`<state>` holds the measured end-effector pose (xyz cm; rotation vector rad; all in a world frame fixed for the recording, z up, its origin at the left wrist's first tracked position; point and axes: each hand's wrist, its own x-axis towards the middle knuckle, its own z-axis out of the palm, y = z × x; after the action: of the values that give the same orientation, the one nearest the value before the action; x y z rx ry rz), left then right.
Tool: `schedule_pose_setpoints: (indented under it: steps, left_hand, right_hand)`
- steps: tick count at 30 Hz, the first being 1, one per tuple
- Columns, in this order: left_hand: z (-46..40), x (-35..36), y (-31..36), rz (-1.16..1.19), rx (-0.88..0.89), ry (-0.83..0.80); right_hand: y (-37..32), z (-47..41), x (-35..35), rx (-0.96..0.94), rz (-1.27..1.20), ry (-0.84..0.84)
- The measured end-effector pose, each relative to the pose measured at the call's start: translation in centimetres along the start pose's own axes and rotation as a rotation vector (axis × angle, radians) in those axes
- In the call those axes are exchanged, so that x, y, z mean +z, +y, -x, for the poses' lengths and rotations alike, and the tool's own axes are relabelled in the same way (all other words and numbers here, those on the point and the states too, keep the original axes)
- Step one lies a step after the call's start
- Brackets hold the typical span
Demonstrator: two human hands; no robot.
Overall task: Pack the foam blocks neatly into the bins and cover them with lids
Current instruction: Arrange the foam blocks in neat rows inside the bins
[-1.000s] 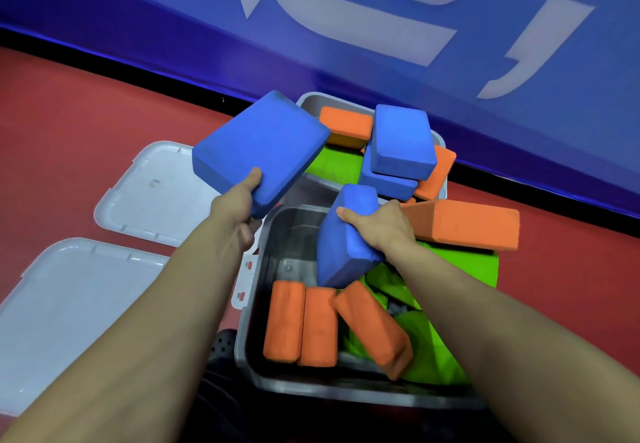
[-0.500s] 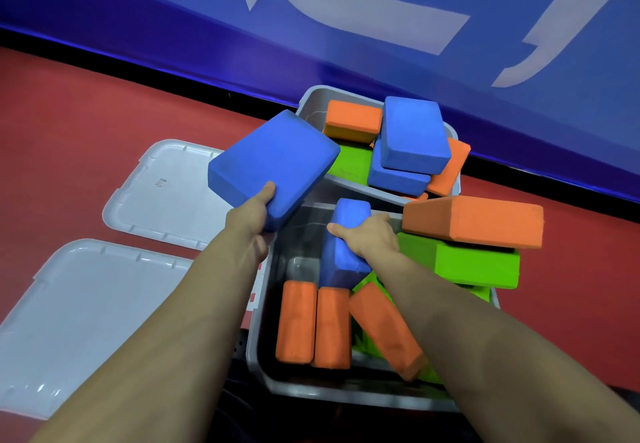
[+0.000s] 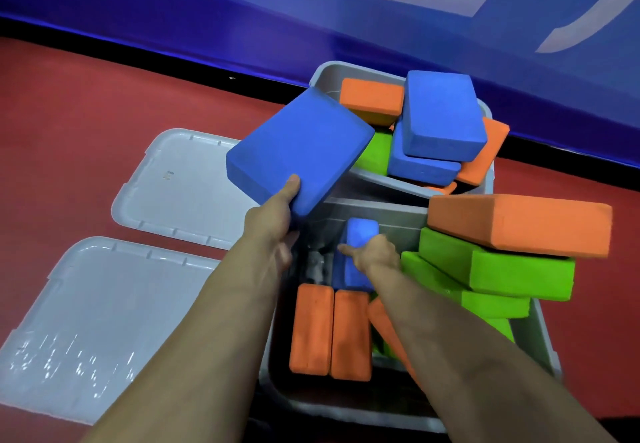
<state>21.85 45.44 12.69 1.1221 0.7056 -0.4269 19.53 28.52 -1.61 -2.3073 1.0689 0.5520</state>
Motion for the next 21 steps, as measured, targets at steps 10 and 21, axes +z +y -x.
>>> schedule_pose_setpoints:
  steps: [10,21]
  left_hand:
    - [-0.5,0.2,0.0,-0.042,0.006,-0.011]
    - [1.8,0.4,1.4,-0.128,0.076,-0.027]
  right_hand:
    - [0.7,-0.9,1.4,0.015,-0.022,0.012]
    - [1.5,3.0,-5.7,-0.316,-0.654,-0.022]
